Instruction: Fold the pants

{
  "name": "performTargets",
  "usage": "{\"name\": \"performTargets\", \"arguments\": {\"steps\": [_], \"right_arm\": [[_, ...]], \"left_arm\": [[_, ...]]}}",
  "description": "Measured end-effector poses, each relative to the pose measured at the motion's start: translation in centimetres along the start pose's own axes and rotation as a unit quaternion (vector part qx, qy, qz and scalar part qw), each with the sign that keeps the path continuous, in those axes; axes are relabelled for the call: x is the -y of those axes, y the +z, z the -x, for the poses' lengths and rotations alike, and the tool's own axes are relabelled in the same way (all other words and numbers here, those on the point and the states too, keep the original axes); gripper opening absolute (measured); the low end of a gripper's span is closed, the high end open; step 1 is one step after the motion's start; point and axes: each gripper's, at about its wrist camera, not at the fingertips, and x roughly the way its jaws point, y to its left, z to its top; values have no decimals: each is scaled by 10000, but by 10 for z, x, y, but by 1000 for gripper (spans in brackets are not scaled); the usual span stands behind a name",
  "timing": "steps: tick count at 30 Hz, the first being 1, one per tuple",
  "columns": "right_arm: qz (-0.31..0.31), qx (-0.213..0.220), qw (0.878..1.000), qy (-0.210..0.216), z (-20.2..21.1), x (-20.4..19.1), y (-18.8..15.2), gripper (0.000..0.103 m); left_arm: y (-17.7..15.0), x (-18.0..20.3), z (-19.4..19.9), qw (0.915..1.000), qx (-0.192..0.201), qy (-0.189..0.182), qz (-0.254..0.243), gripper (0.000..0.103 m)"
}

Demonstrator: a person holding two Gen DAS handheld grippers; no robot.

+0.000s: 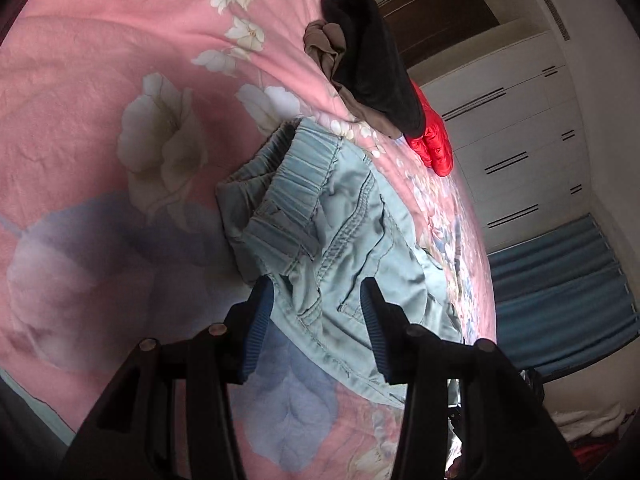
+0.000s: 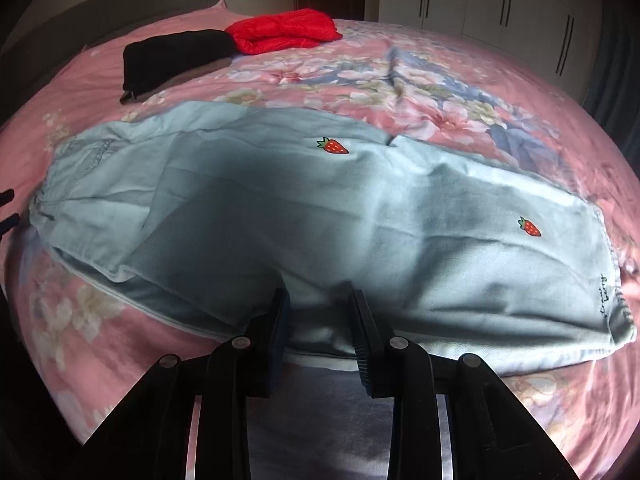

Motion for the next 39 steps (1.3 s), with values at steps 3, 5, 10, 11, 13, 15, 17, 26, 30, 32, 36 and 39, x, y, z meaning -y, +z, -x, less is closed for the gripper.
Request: {"name": "performTargets", "arguments": {"steps": [3, 5, 10, 11, 13, 15, 17, 26, 30, 32, 36, 39], "right_arm": [[-33, -38, 10000, -11, 0, -1, 2, 32], [-2, -44, 10000, -58, -2, -3, 2, 32], [11, -108, 9999, -77, -2, -2, 5, 32], [4, -122, 9999, -70, -2, -1, 5, 32], [-17, -142, 9999, -21, -3, 0, 5, 32], [-31, -193, 9998, -4, -4, 0, 6, 32], [-56, -305, 9995, -63, -3, 0, 9, 32], [136, 184, 9978, 629, 8, -32, 47, 32], [591, 401, 9908, 1146, -5, -82, 80, 32], [778, 380, 9866, 1383, -17, -110, 94, 32], [1142, 126, 9778, 1753, -44, -163, 104, 32], [1654, -396, 9695, 1767, -66, -197, 81, 32]], "left_arm": [[7, 5, -10, 9999, 64, 136, 24, 17], [13, 5, -9, 9994, 215, 264, 30, 7], [23, 6, 12, 9963, 708, 418, -240, 8], [22, 5, 10, 9955, 647, 596, -355, 9], [17, -2, 6, 9933, 442, 949, -488, 10], [12, -9, 11, 9911, 470, 1135, -519, 17], [10, -10, 25, 9874, 623, 1312, -634, 21], [23, 54, 17, 9765, 836, 1041, -1691, 22], [28, 74, -32, 9722, 425, 1047, -2051, 22], [27, 71, -51, 9679, 260, 1198, -2195, 23], [17, 44, -72, 9564, -206, 1839, -2259, 22], [9, 31, -61, 9573, -168, 1672, -2351, 23]]}}
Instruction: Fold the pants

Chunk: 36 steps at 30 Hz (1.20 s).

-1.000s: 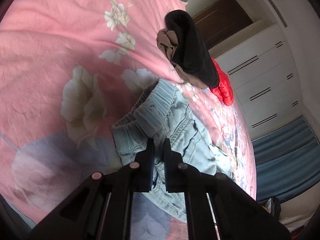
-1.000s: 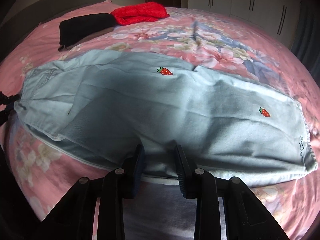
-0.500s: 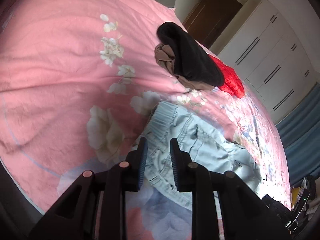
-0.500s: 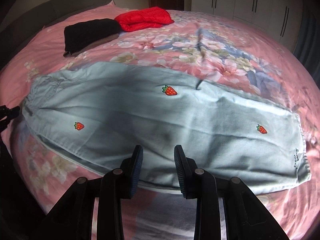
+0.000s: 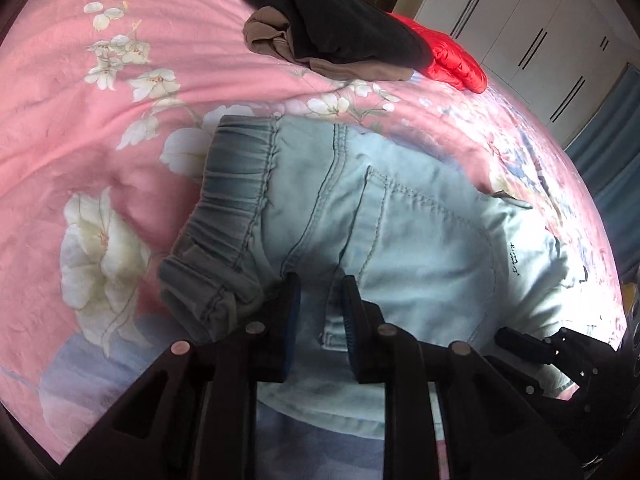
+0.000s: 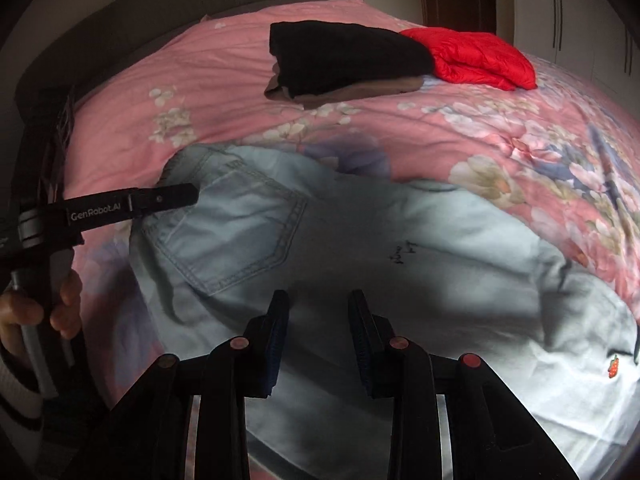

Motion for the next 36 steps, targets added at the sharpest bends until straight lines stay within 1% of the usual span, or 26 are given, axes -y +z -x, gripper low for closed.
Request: {"name": "performTargets", "arguments": {"steps": [1, 2, 4, 5, 7, 9, 10, 12, 13, 14, 15, 16, 18, 20, 21, 22, 23, 24, 26, 28, 30, 31, 33, 34, 35, 36], "right_arm": [[181, 0, 9997, -159, -4, -9, -8, 32], [316, 158, 9990, -288, 0, -15, -15, 32], [459, 124, 9985, -285, 10, -22, -20, 32], [413, 154, 9987, -251, 20, -22, -21, 32], [290, 432, 9985, -145, 39, -19, -24, 32], [112, 681, 9972, -277, 49, -10, -28, 32], [14, 602, 9978, -266, 46, -6, -31, 32], [-243, 28, 9997, -90, 22, 4, -38, 32], [-281, 132, 9995, -57, 23, 5, -43, 32], [-230, 195, 9995, -50, 27, 4, -44, 32], [-214, 157, 9996, -53, 31, 2, -45, 32], [-270, 158, 9995, -19, 37, 3, -45, 32], [-426, 267, 9986, 178, 50, 8, -49, 32], [-725, 532, 9957, 200, 70, 27, -59, 32], [-1022, 693, 9922, 166, 82, 41, -65, 32], [-1396, 849, 9865, 116, 93, 58, -72, 35], [-1867, 1017, 9771, 39, 105, 78, -82, 39], [-2362, 1175, 9645, -47, 118, 100, -96, 40], [-3285, 1528, 9317, -251, 145, 140, -131, 41], [-4082, 1893, 8911, -589, 174, 172, -173, 41], [-4829, 2243, 8425, -818, 199, 198, -219, 41], [-5186, 2396, 8161, -874, 210, 209, -242, 41], [-5747, 2575, 7716, -890, 223, 226, -280, 43], [-5964, 2615, 7535, -904, 227, 234, -296, 47], [-6139, 2649, 7379, -920, 229, 241, -309, 50], [-6254, 2705, 7269, -860, 229, 247, -317, 50]], "left_arm": [[-2, -3, 3, 10000, 30, -55, 17, 23], [-4, -4, 7, 9999, 40, -95, 9, 23], [-5, -5, 8, 9999, 23, -141, 51, 23], [-5, -5, 8, 9999, 24, -135, 74, 23], [-7, -1, 8, 10000, 33, -55, 15, 23], [-9, 2, 11, 10000, 5, -47, -6, 23], [-11, 2, 14, 10000, 8, -55, -3, 23], [-16, -1, 21, 9999, 21, -100, 50, 22], [-19, -2, 25, 9999, 34, -122, 51, 19], [-22, -4, 30, 9999, 56, -150, 56, 19], [-25, -3, 36, 9998, 95, -166, 49, 19], [-26, -2, 41, 9998, 123, -169, 25, 22], [-27, 6, 50, 9997, 207, -153, -52, 31], [-26, 17, 56, 9994, 296, -142, -128, 56], [-26, 25, 58, 9991, 338, -184, -177, 58], [-25, 34, 59, 9987, 354, -278, -243, 58], [-25, 44, 59, 9981, 346, -392, -321, 58], [-25, 55, 58, 9974, 325, -502, -402, 58], [-25, 79, 53, 9953, 234, -763, -552, 58], [-27, 103, 47, 9921, 124, -1037, -698, 58], [-28, 130, 40, 9883, -15, -1271, -840, 58], [-29, 143, 36, 9862, -79, -1386, -897, 58], [-33, 168, 26, 9813, -233, -1615, -1022, 58], [-35, 180, 21, 9786, -308, -1718, -1088, 58], [-38, 192, 16, 9756, -387, -1832, -1149, 58], [-40, 202, 11, 9733, -464, -1910, -1188, 58]]}}
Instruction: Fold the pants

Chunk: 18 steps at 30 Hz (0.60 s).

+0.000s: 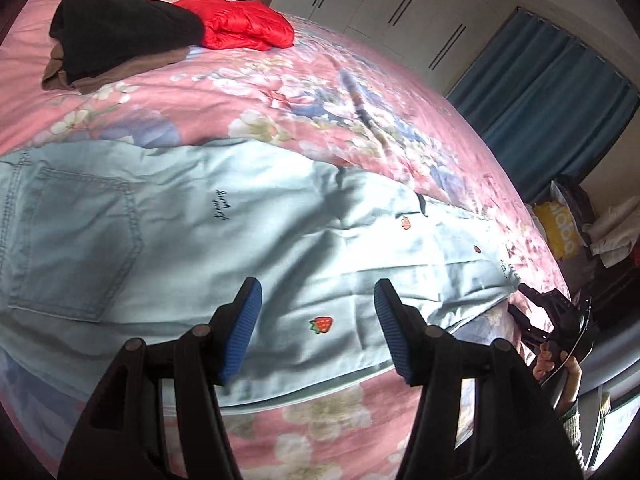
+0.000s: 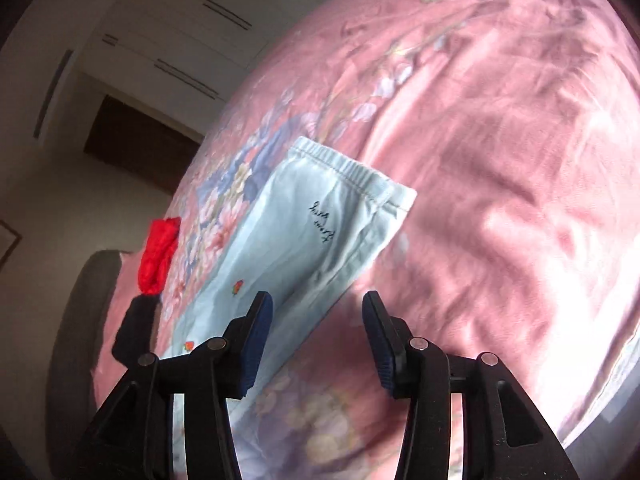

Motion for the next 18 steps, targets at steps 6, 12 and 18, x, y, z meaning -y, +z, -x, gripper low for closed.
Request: {"name": "performTargets", "arguments": {"steps": [6, 12, 18], "right_arm": [[82, 92, 9999, 111, -27, -2, 17, 50], [268, 142, 9995, 42, -37, -8, 24, 9], [366, 461, 9981, 176, -10, -18, 26, 6]], "left_arm": [[-3, 6, -46, 9985, -488, 235, 71, 58], [-8, -16, -47, 9978, -569, 329, 101, 51], [-8, -16, -48, 9977, -589, 342, 66, 51]]}}
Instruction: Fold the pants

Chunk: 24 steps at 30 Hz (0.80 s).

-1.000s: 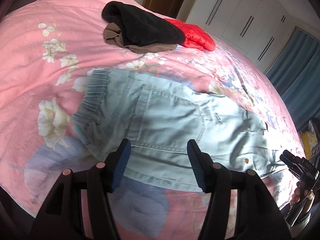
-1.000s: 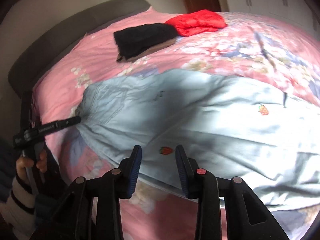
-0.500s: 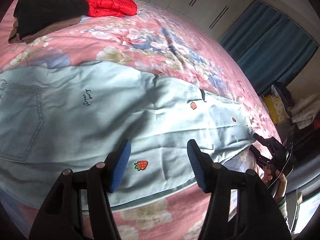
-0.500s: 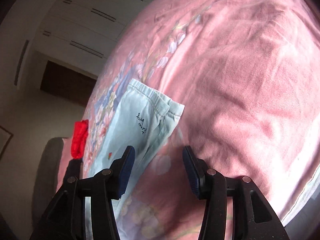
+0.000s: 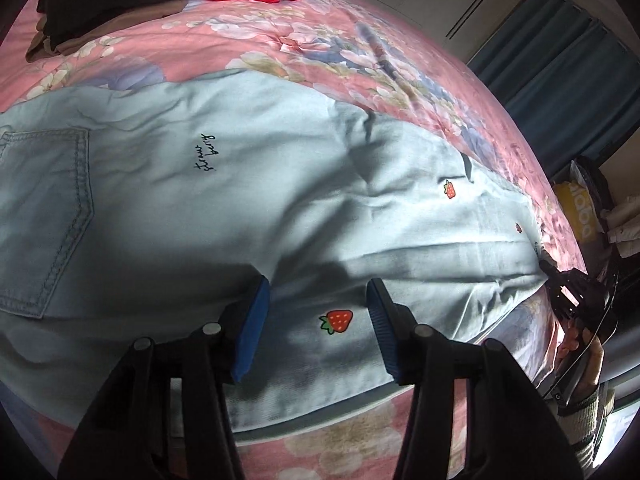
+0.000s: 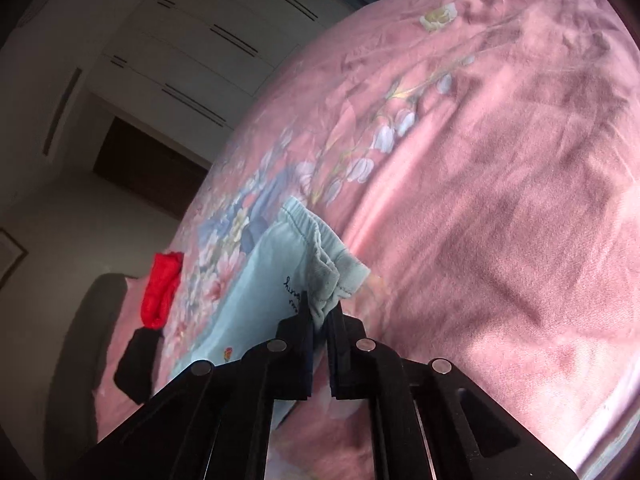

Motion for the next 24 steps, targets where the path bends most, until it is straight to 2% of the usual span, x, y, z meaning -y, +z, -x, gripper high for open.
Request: {"name": "performTargets", "arguments": {"steps": [3, 4, 6, 8, 9, 11, 14, 16, 18, 20, 22, 24], "right_arm": [[-27, -338, 9982, -496, -23, 16, -2, 6], [-98, -437, 9976, -528, -27, 21, -4, 5], [-171, -341, 9983, -431, -19, 20, -2, 6], [-224, -270, 9988, -336, -13, 19, 1, 19], [-191, -293, 9987, -371, -12, 18, 3, 19], [80, -366, 9977, -566, -14, 4, 5, 18], [904, -10, 9946, -519, -4, -42, 6, 9], [1618, 225, 9855, -455, 3, -84, 1, 8], [2343, 364, 9710, -292, 7, -127, -11, 8], [3001, 447, 9528, -127, 10, -164, -30, 8], [3540, 444, 9341, 84, 9, -192, -55, 8], [3924, 338, 9188, 276, 4, -213, -81, 8]], "left_arm": [[4, 0, 5, 9998, -40, -108, 135, 55], [6, 1, 7, 9995, -24, -225, 213, 59], [8, 3, 9, 9977, -16, -575, 364, 62], [10, 6, 8, 9960, -28, -746, 494, 62], [10, 7, 8, 9956, -25, -759, 540, 62], [12, 7, 9, 9935, -40, -916, 671, 62], [17, 9, 17, 9867, -33, -1349, 901, 62], [21, 13, 26, 9824, 53, -1613, 939, 63], [25, 17, 35, 9746, 118, -1986, 1032, 71], [27, 19, 40, 9660, 168, -2288, 1193, 85], [29, 20, 43, 9578, 191, -2549, 1316, 87], [30, 21, 43, 9542, 188, -2674, 1325, 87]]}}
